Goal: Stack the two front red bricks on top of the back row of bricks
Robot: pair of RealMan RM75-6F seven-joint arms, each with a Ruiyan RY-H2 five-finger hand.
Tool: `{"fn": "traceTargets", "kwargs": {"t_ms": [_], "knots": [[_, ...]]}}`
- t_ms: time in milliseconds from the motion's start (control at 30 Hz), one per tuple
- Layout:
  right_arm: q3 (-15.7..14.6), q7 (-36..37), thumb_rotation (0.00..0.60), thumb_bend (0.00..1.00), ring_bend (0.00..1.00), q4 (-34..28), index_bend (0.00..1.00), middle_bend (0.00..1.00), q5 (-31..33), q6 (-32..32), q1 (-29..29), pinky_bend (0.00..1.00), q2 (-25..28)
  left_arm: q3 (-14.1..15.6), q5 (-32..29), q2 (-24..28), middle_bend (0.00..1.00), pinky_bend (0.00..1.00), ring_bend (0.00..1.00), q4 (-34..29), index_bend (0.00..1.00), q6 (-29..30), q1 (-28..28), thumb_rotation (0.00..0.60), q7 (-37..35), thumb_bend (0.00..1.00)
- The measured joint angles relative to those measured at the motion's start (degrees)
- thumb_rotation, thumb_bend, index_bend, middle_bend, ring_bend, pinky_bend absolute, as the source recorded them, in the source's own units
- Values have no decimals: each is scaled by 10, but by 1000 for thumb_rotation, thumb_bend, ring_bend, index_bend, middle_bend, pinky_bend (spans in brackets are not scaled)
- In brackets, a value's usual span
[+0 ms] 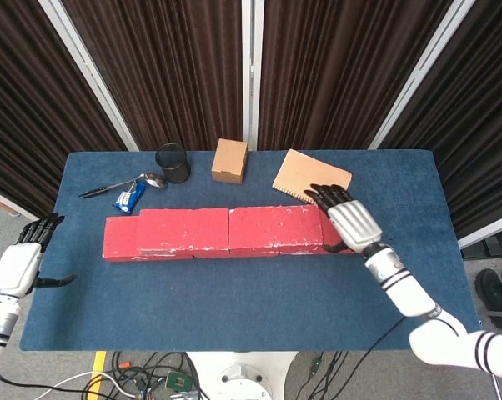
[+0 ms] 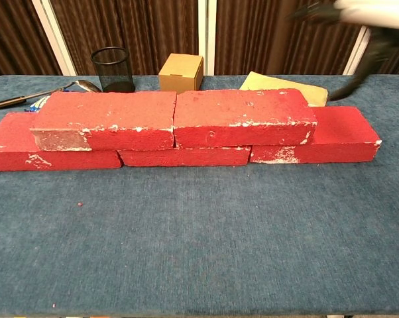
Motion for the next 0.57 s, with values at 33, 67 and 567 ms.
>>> {"fn": "traceTargets", "kwargs": {"t_ms": [33,67,567], "knots": [[-8,-11,600,0,0,-6,0,0,-10,26,-18,0,7,1,3,-1,0,0,0,-1,6,10,4,600,6,0],[-16,-21,600,0,0,-11,0,0,-20,53,-37,0,14,2,7,-3,0,0,0,-1,6,22,10,600,13,0],[-132,-74,600,0,0,14,0,0,-125,304,-292,0,39,46,65,-42,0,0,0,11,6,151,101,600,109,0]]}}
